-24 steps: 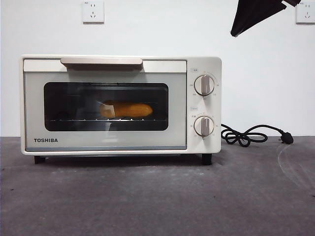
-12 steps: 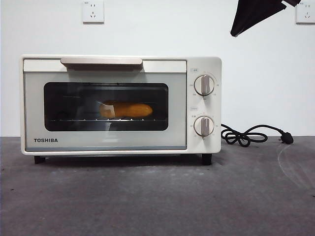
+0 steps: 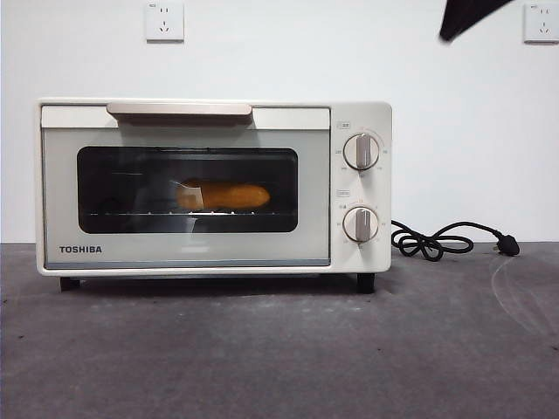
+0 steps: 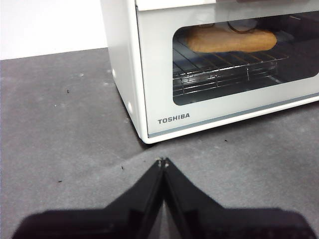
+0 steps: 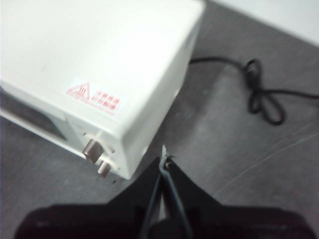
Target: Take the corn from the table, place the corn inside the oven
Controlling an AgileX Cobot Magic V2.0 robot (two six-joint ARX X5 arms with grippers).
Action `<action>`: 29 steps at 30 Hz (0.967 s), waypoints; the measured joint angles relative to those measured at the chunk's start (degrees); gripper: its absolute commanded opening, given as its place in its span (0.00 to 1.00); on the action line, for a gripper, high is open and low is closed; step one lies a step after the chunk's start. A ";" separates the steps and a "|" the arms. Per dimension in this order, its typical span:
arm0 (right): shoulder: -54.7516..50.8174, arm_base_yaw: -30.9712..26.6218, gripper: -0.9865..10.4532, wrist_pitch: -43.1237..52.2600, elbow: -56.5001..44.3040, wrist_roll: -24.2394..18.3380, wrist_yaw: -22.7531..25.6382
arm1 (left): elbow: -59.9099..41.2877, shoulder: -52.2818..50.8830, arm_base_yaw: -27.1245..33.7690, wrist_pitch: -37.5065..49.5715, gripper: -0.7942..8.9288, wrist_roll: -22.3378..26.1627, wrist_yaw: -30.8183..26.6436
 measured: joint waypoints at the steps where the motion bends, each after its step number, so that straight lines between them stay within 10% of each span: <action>1: -1.20 -0.68 0.09 0.13 0.00 -0.04 -0.04 | 0.00 0.00 0.00 0.00 0.08 0.00 0.02; 29: -59.32 -23.54 0.09 28.61 -66.90 5.40 -7.52 | 0.00 0.00 0.00 0.00 0.08 0.00 0.00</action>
